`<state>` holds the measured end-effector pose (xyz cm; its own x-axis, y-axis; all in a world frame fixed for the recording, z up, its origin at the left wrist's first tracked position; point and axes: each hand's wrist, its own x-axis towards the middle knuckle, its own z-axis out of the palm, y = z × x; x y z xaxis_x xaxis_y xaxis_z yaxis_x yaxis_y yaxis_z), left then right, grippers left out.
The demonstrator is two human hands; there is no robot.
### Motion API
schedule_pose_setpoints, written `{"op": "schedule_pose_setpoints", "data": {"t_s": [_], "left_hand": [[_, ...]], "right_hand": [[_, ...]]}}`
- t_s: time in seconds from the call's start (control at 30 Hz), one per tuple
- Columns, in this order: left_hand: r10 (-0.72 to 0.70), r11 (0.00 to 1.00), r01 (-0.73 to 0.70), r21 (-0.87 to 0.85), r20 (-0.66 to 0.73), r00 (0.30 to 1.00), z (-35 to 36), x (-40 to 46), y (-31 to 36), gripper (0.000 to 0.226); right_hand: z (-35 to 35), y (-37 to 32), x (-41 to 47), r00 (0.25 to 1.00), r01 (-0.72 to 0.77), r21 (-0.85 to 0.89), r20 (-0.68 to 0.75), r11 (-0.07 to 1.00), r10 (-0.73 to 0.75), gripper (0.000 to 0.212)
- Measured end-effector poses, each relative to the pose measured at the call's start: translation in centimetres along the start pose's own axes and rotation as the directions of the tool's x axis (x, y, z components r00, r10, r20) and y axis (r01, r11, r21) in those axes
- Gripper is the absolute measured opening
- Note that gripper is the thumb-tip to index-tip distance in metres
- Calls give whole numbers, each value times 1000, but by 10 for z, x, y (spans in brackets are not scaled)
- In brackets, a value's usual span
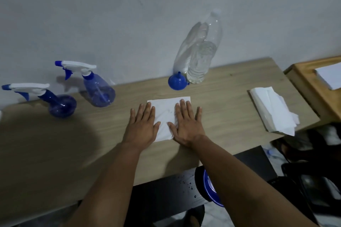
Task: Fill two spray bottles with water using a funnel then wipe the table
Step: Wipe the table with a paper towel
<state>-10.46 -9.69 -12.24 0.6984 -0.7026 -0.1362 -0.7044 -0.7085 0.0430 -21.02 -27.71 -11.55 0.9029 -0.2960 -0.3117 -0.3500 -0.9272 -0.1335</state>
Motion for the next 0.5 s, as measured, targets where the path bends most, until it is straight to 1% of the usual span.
{"op": "schedule_pose_setpoints", "data": {"t_s": [0.2, 0.33, 0.5], "left_hand": [[60, 998, -60, -2, 5, 998, 3, 9, 62, 72], [71, 997, -71, -6, -7, 997, 8, 4, 74, 73], [127, 992, -127, -5, 9, 992, 9, -10, 86, 75]], "right_hand": [[1, 51, -27, 996, -86, 49, -16, 995, 87, 86], [4, 58, -49, 992, -125, 70, -10, 990, 126, 85], [12, 58, -74, 985, -170, 82, -13, 982, 171, 83]]}}
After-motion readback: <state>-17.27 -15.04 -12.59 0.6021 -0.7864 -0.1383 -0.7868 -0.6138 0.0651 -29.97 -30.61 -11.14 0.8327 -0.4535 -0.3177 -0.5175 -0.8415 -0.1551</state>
